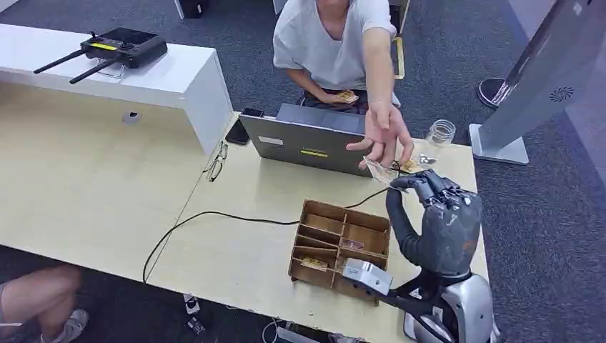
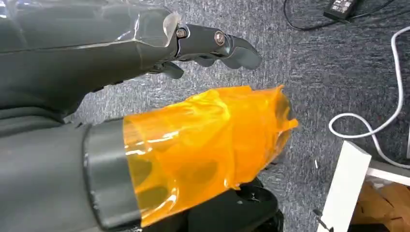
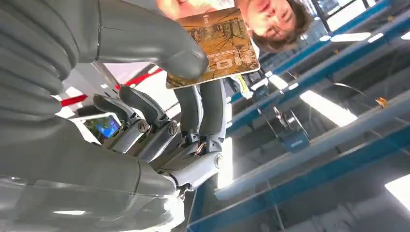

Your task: Pass the card to the sensor for recognition and then transmit it.

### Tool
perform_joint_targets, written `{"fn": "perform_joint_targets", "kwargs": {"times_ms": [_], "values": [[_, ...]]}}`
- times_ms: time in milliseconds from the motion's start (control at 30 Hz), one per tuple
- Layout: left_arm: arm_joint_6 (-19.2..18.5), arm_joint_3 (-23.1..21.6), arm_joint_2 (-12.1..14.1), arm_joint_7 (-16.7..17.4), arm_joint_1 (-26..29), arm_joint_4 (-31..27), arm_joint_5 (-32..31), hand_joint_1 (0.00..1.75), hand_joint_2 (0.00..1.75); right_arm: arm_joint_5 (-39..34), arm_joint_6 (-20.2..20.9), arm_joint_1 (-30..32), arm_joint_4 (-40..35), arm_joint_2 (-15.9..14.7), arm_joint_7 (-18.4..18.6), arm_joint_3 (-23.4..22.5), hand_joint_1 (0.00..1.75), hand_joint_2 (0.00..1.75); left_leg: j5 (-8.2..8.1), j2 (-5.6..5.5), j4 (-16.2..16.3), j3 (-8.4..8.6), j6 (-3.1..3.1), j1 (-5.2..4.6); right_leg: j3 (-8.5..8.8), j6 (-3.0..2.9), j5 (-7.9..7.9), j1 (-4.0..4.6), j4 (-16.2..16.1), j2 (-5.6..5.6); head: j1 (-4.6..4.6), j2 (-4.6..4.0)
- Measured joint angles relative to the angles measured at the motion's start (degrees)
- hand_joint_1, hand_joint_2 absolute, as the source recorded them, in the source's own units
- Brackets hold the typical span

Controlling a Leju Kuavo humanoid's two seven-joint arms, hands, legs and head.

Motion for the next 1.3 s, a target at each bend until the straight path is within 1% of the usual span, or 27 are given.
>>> {"fn": "perform_joint_targets", "kwargs": {"times_ms": [233,433,467,500,533,567,733,900,1300], "values": [[0.0,-0.4,0.0,0.5,-0.6,0.0,-0.8,0.00,0.00,0.2,1.6,-3.0,6.4,2.3,2.0,0.2,1.75,1.75,0.01,0.00,0.0,0.00,-0.02,0.00,0.00,0.00,0.00,0.00,0.0,0.00,0.00,0.00],[0.0,-1.0,0.1,0.7,-0.9,0.0,-1.2,0.00,0.00,0.1,2.0,-4.6,11.1,3.6,2.7,0.3,1.75,1.75,0.02,0.00,0.0,0.00,-0.02,0.00,0.00,0.00,0.00,0.00,0.0,0.00,-0.02,0.00],[0.3,-1.0,0.1,0.8,-1.0,0.0,-1.2,0.00,0.00,0.2,2.2,-4.8,11.8,3.8,2.9,0.3,0.98,1.75,0.02,0.00,0.0,0.00,-0.02,0.00,0.00,0.00,0.00,0.00,0.0,0.00,-0.02,0.00],[0.4,-1.0,0.1,0.9,-1.0,0.0,-1.2,0.00,0.00,0.3,2.4,-4.9,12.5,3.9,3.1,0.4,0.98,1.75,0.02,0.00,0.0,0.00,-0.02,0.00,0.00,0.00,0.00,0.00,0.0,0.00,-0.02,0.00],[0.5,-1.1,0.1,1.0,-1.1,0.0,-1.2,0.00,0.00,0.3,3.3,-5.2,13.1,3.9,3.6,0.4,0.00,1.75,0.01,0.00,0.0,0.00,-0.02,0.00,0.00,0.00,0.00,0.00,0.0,0.00,-0.02,0.00],[0.5,-1.1,0.1,1.2,-1.1,0.0,-1.2,0.00,0.00,0.3,4.5,-5.5,13.7,3.9,4.2,0.5,0.00,0.00,0.02,0.00,0.0,0.00,-0.02,0.00,0.00,0.00,0.00,0.00,0.0,0.00,-0.02,0.00],[0.5,-1.2,0.2,1.3,-1.3,0.0,-1.2,0.00,0.00,-0.7,9.2,-6.5,16.3,3.9,6.3,0.9,0.00,0.00,0.02,0.00,0.0,0.00,-0.03,0.00,0.00,-0.01,0.01,0.00,0.0,0.00,-0.02,0.00],[0.5,-1.2,0.3,1.3,-1.3,0.0,-1.2,0.00,0.00,-1.0,10.1,-6.6,17.5,3.9,6.3,1.6,0.00,0.00,0.02,-0.01,0.0,0.00,-0.03,0.00,-0.01,-0.01,0.01,0.00,0.0,0.00,-0.02,0.00],[0.9,-1.2,0.5,1.3,-1.2,0.0,-0.9,0.00,0.00,-2.9,9.9,-6.5,16.9,3.9,6.1,2.3,0.00,0.00,0.02,0.00,0.0,0.00,-0.03,0.00,-0.01,-0.01,0.01,0.00,0.0,0.00,-0.02,0.00]]}}
